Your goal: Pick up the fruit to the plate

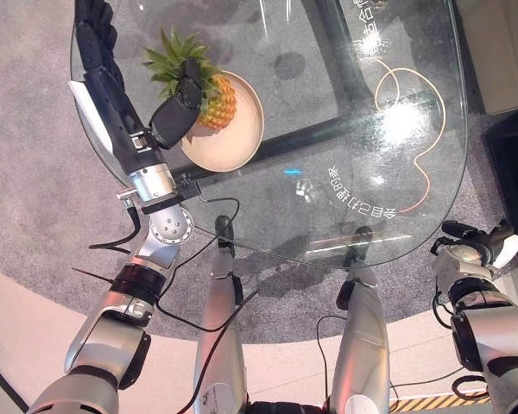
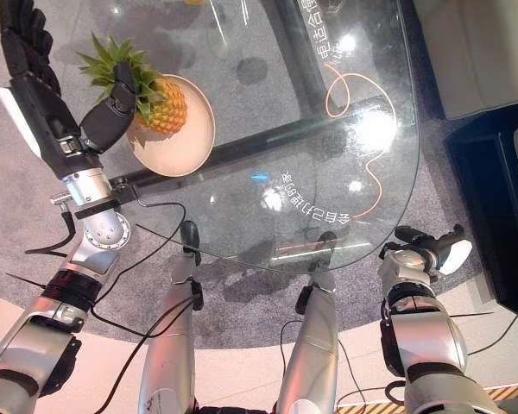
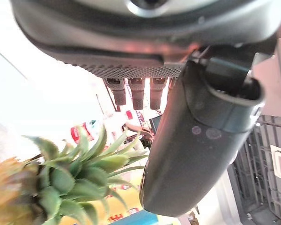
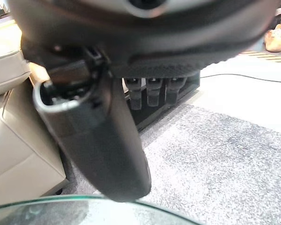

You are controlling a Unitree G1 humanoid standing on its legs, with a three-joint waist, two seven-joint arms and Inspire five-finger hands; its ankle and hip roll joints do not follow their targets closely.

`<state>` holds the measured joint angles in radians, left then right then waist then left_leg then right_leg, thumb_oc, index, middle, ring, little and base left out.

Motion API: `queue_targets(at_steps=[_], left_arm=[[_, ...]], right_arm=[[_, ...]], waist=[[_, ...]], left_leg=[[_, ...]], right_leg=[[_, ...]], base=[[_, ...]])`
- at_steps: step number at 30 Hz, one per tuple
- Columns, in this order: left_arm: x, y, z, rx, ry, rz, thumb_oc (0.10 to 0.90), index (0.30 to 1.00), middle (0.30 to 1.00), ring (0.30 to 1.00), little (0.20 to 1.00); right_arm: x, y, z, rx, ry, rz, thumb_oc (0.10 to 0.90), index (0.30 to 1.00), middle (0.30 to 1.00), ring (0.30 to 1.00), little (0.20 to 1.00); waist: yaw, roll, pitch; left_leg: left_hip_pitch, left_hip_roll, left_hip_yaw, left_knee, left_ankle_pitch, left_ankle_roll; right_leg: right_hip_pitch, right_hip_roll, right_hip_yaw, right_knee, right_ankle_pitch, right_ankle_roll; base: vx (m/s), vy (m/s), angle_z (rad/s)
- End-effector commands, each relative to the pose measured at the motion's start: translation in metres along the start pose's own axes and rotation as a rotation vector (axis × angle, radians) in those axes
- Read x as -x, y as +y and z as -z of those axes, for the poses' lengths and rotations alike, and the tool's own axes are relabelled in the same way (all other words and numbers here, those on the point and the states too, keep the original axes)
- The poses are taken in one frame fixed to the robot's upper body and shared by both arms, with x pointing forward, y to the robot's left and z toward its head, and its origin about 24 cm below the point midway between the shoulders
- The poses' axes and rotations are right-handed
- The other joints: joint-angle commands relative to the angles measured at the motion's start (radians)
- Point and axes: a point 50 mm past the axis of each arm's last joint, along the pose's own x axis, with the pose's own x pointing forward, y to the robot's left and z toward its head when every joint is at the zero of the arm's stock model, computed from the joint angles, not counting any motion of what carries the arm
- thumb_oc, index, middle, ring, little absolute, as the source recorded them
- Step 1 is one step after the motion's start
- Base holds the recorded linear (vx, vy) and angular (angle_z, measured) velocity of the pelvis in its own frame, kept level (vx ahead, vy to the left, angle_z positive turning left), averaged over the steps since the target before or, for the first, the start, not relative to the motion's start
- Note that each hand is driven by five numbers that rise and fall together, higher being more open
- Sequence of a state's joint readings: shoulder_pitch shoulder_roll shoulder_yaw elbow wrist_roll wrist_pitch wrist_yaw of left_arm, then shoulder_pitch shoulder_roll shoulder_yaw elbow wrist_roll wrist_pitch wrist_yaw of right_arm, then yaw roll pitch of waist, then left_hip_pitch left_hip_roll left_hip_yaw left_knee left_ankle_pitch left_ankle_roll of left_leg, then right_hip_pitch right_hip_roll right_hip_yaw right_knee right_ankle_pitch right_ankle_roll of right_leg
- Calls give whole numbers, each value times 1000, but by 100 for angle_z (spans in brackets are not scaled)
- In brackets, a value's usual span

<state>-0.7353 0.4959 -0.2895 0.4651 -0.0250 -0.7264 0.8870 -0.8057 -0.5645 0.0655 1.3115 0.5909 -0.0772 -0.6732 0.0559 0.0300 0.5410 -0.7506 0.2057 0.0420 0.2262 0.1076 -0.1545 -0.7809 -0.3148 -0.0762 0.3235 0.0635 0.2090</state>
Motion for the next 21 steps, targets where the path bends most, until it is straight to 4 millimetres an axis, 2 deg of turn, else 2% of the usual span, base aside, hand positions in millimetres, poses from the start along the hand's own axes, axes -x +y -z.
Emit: queue_targets(at_steps=[1, 13, 18, 21], left_arm=[[-28, 2, -35, 86, -221, -50, 800, 900, 900, 900, 900], [-30, 11, -37, 66, -220, -41, 800, 900, 900, 900, 900], [-30, 23, -19, 4, -68, 35, 800, 900, 900, 900, 900], [-10, 43, 9, -64, 127, 112, 800, 900, 900, 900, 900]], right_arm=[[-18, -37, -5, -12, -37, 136, 800, 900, 900, 900, 900], [-18, -42, 9, 9, -14, 133, 800, 900, 900, 900, 900], [-18, -49, 29, 59, 18, 110, 800, 900, 900, 900, 900], [-12, -56, 65, 152, 62, 59, 800, 900, 900, 900, 900]], waist=[[22, -1, -21], [29, 7, -21], [26, 1, -21], [23, 0, -21]], left_leg=[[9, -47, -57, 11, -67, 40], [107, -43, -49, -36, -57, 36], [213, -35, -28, -84, -45, 31], [348, -33, -8, -147, -39, 27]], right_leg=[[25, -3, -115, -26, -1, -26], [118, -13, -109, -68, 8, -15], [221, -14, -109, -111, 18, -5], [359, -14, -107, -168, 22, 4]], base=[[-35, -20, 1], [0, 0, 0], [0, 0, 0], [62, 26, -1]])
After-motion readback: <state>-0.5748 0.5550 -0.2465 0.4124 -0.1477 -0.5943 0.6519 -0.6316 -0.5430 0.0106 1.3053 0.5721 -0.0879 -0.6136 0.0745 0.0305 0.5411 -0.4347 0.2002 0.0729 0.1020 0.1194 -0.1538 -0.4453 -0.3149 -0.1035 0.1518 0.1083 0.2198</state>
